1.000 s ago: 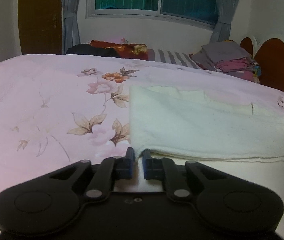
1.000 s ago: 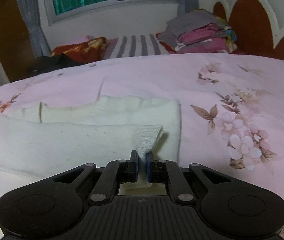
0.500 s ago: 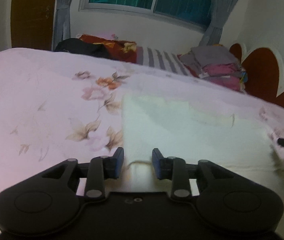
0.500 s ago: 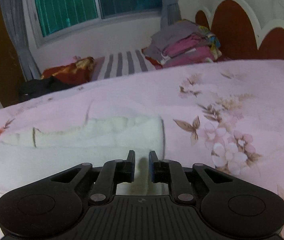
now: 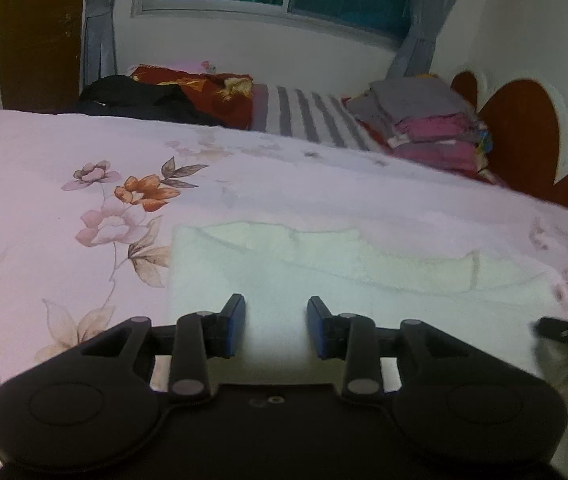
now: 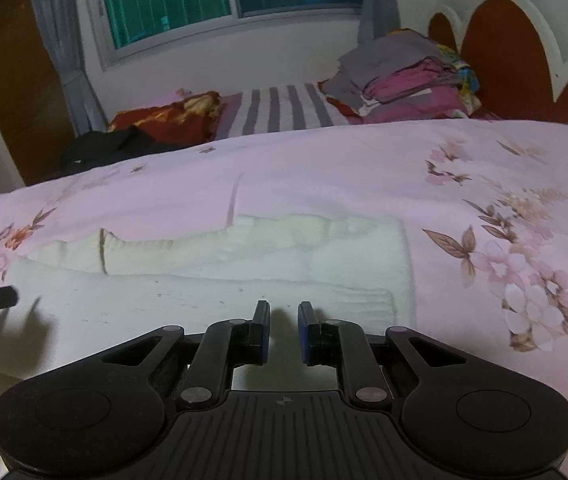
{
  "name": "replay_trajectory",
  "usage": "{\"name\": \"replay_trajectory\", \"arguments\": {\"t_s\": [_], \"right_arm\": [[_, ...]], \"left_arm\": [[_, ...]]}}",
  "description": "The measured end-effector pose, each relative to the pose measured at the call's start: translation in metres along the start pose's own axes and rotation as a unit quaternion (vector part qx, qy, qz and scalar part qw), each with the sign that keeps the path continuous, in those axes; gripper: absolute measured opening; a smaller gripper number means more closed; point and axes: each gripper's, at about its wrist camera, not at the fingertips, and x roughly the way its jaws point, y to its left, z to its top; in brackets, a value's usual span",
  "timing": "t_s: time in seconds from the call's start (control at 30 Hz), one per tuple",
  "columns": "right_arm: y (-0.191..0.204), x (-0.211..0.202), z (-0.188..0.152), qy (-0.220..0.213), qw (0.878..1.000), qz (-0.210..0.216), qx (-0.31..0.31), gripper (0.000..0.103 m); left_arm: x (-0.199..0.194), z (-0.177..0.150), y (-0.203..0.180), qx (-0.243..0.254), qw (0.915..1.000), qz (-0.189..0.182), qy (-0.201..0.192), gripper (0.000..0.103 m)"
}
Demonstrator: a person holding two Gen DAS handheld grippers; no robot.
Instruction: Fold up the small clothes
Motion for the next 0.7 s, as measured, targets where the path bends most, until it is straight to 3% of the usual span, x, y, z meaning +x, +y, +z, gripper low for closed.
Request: {"name": "replay_trajectory", "arguments": {"t_s": [0.13,0.43,0.57,0.7], "right_arm": [[-0.003,0.011,-0.001,0.009,1.000,-0.001,-0.009,0.015],[-0.029,0.018,0.003,0.006,0.999,-0.045,-0.008,0.015],[-0.024,0.020,-0.003,0.009,0.997,-0.049,-0.055,0.015],[-0.034,0.017,0.000,0.010,0.998,-0.053,-0.023,0.015]], "left_arm": [[0.016,-0.001,0.018,-0.023,0.9993,0.028,0.010,0.036],[0.014,0.000,0.017,-0.014,0.9993,0.033,0.013,0.036],[0.015,0.001,0.018,-0.012,0.9993,0.032,0.015,0.036],[0.015,0.001,0.016,-0.009,0.9992,0.036,0.016,0.036]]}}
